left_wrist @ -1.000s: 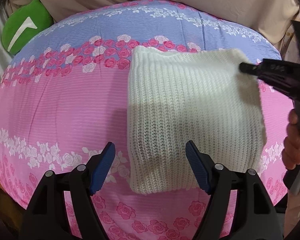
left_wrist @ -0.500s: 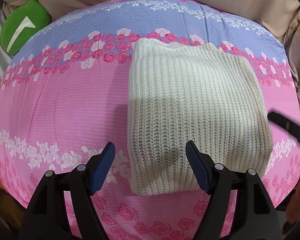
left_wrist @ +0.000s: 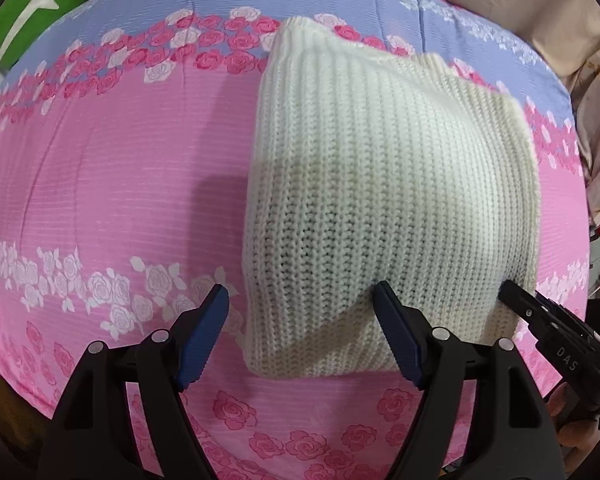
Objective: Fold small clothes
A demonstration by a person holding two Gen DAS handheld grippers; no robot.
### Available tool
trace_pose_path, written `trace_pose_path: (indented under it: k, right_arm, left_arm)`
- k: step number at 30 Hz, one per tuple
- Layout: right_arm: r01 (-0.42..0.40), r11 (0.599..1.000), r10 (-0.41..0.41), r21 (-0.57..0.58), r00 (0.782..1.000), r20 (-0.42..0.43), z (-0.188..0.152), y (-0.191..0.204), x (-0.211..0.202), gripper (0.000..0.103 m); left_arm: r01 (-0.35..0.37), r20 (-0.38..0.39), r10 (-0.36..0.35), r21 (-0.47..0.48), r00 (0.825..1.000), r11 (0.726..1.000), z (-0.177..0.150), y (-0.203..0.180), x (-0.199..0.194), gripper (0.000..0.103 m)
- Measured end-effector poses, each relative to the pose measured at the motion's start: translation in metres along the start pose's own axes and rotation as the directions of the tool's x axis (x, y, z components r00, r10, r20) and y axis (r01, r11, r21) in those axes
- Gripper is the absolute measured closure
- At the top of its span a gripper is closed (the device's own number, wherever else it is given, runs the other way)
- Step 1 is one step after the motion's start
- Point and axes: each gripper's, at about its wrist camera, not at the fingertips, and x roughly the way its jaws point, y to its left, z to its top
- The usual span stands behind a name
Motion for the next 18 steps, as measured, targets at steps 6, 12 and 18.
trace_pose_path:
  k: [6,12,18]
  right_arm:
    - [-0.024,0.999,0.023,0.033,1.000,0.015,0.019,-0.008,-0.007,0.041]
    - [-0.135,0.985,0.146,0.108,0.984,-0.105,0.031,-0.014,0.036,0.032]
    - [-0.191,0.971,0.207,0.142,0.972,-0.109,0.036,-0.009,0.051,0.021]
  left_arm:
    - [0.092,0.054,-0.089,-0.060,0.995,0.994,0.024,0.005,-0.008,0.015]
    - [0.149,-0.009,-0.151,-0.112,0.989,0.983,0.044,0.009,0.036,0.008]
    - [0.269,-0.009,-0.275,-0.181,0.961,0.946,0.044,0.015,0.056,0.006]
